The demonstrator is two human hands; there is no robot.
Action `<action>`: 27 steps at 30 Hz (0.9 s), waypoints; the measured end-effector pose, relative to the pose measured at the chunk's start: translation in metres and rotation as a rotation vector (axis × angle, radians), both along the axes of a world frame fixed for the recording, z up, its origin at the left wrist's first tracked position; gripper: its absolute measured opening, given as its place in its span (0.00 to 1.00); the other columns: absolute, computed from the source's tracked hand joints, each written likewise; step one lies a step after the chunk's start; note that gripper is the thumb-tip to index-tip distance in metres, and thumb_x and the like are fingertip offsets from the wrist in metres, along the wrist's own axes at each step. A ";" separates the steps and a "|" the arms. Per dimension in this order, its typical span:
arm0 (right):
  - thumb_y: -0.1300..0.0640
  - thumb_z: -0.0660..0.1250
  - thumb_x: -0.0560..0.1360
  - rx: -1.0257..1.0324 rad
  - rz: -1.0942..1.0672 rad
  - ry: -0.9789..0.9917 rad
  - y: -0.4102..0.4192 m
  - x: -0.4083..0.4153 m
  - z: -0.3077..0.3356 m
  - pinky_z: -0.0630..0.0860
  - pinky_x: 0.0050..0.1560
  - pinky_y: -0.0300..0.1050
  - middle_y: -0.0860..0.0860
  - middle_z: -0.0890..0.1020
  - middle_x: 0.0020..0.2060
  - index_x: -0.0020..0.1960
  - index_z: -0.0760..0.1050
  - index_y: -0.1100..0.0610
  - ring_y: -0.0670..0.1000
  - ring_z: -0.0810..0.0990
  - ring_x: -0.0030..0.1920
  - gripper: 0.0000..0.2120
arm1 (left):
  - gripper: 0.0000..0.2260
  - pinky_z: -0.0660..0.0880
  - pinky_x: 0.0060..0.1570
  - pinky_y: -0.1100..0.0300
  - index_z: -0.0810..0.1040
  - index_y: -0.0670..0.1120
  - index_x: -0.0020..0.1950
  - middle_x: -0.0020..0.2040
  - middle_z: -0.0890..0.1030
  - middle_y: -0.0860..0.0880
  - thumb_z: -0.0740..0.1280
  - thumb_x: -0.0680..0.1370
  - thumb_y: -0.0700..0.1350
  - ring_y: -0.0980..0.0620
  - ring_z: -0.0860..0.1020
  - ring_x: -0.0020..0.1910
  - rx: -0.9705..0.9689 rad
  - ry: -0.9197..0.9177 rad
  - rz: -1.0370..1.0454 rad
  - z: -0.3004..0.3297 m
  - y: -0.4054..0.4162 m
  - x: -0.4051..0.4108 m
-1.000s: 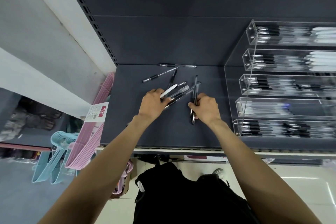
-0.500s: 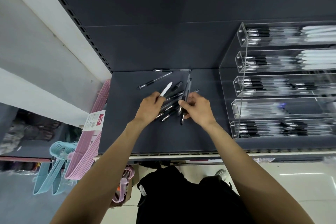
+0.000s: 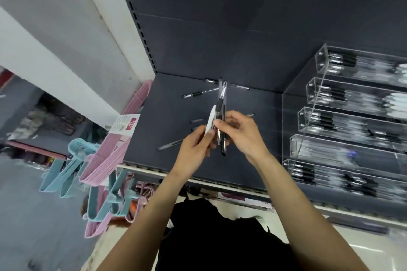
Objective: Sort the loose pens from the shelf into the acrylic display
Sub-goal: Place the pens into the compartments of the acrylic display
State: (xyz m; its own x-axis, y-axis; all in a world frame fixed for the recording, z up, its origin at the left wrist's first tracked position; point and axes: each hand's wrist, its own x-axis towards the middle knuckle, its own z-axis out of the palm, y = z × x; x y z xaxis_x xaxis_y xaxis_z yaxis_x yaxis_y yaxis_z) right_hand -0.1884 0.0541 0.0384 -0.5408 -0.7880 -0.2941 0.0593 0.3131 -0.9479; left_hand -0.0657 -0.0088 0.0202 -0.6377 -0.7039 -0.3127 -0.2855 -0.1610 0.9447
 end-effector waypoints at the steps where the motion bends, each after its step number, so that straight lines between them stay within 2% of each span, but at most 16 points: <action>1: 0.58 0.69 0.75 0.007 0.031 0.022 0.000 0.001 0.001 0.76 0.30 0.40 0.52 0.82 0.39 0.47 0.79 0.56 0.45 0.79 0.34 0.02 | 0.08 0.74 0.33 0.66 0.78 0.47 0.52 0.35 0.78 0.55 0.59 0.82 0.44 0.62 0.76 0.32 0.011 0.002 0.035 0.000 0.004 0.002; 3: 0.58 0.69 0.75 0.018 0.087 0.064 -0.001 0.003 0.002 0.77 0.30 0.42 0.50 0.82 0.38 0.45 0.78 0.53 0.47 0.80 0.35 0.01 | 0.09 0.77 0.36 0.65 0.79 0.47 0.53 0.35 0.79 0.57 0.59 0.82 0.44 0.63 0.78 0.35 0.018 0.018 0.086 0.000 0.012 0.007; 6: 0.58 0.70 0.74 0.034 0.153 0.117 -0.002 0.006 0.002 0.79 0.33 0.48 0.53 0.83 0.40 0.47 0.77 0.58 0.53 0.82 0.39 0.03 | 0.09 0.78 0.37 0.64 0.80 0.46 0.49 0.34 0.79 0.56 0.60 0.82 0.44 0.60 0.79 0.35 0.031 0.043 0.146 0.000 0.024 0.012; 9: 0.57 0.69 0.74 0.058 0.224 0.171 0.000 0.005 0.003 0.81 0.36 0.46 0.54 0.83 0.41 0.48 0.77 0.61 0.54 0.83 0.42 0.07 | 0.11 0.79 0.44 0.59 0.81 0.47 0.52 0.41 0.82 0.52 0.59 0.82 0.46 0.56 0.81 0.42 0.090 0.077 0.269 -0.001 0.033 0.014; 11: 0.56 0.70 0.74 0.092 0.305 0.206 0.002 0.005 0.003 0.81 0.39 0.46 0.52 0.84 0.41 0.49 0.78 0.60 0.52 0.83 0.42 0.07 | 0.11 0.79 0.47 0.59 0.80 0.51 0.54 0.48 0.84 0.51 0.57 0.83 0.48 0.53 0.82 0.48 0.216 0.164 0.402 0.000 0.037 0.014; 14: 0.55 0.71 0.73 0.119 0.478 0.309 0.008 0.005 0.004 0.79 0.47 0.46 0.49 0.84 0.39 0.48 0.79 0.55 0.48 0.82 0.41 0.06 | 0.14 0.79 0.44 0.59 0.76 0.45 0.62 0.53 0.83 0.45 0.54 0.84 0.47 0.50 0.82 0.50 0.516 0.405 0.515 0.005 0.040 0.007; 17: 0.52 0.72 0.72 0.141 0.571 0.449 0.012 0.003 0.012 0.77 0.44 0.40 0.45 0.83 0.37 0.49 0.81 0.52 0.43 0.80 0.38 0.07 | 0.17 0.79 0.44 0.57 0.73 0.39 0.65 0.52 0.82 0.41 0.53 0.84 0.46 0.48 0.82 0.48 0.629 0.547 0.503 0.008 0.045 0.002; 19: 0.50 0.72 0.71 0.170 0.621 0.612 0.013 -0.002 0.019 0.76 0.41 0.42 0.45 0.81 0.37 0.49 0.81 0.52 0.44 0.78 0.37 0.09 | 0.17 0.79 0.41 0.57 0.73 0.39 0.66 0.49 0.82 0.43 0.53 0.84 0.45 0.48 0.82 0.46 0.638 0.583 0.487 0.008 0.050 -0.001; 21: 0.47 0.72 0.71 0.189 0.645 0.798 0.015 -0.006 0.024 0.73 0.40 0.43 0.47 0.78 0.37 0.47 0.81 0.52 0.47 0.76 0.38 0.09 | 0.16 0.79 0.42 0.57 0.73 0.40 0.66 0.49 0.82 0.44 0.52 0.84 0.44 0.50 0.82 0.46 0.613 0.579 0.487 0.007 0.055 -0.003; 24: 0.47 0.71 0.72 0.188 0.654 0.848 0.019 -0.012 0.029 0.65 0.33 0.38 0.46 0.74 0.31 0.42 0.79 0.52 0.46 0.73 0.34 0.09 | 0.14 0.78 0.47 0.56 0.74 0.42 0.65 0.50 0.83 0.46 0.54 0.84 0.43 0.50 0.82 0.47 0.552 0.523 0.498 0.007 0.061 -0.008; 27: 0.44 0.68 0.73 0.227 0.724 0.983 0.024 -0.013 0.035 0.62 0.31 0.38 0.45 0.74 0.30 0.38 0.75 0.50 0.46 0.72 0.34 0.11 | 0.11 0.78 0.43 0.59 0.77 0.45 0.60 0.47 0.84 0.48 0.57 0.83 0.42 0.52 0.82 0.45 0.511 0.455 0.497 0.007 0.066 -0.011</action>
State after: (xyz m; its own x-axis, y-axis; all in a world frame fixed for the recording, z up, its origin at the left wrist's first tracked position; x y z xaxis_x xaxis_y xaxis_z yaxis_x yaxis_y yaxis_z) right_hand -0.2018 0.0781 0.0729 -0.0707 -0.9812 -0.1793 -0.9000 0.1403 -0.4127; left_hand -0.0772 0.0577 0.0276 -0.4318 -0.7775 -0.4572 0.3220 -0.6064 0.7271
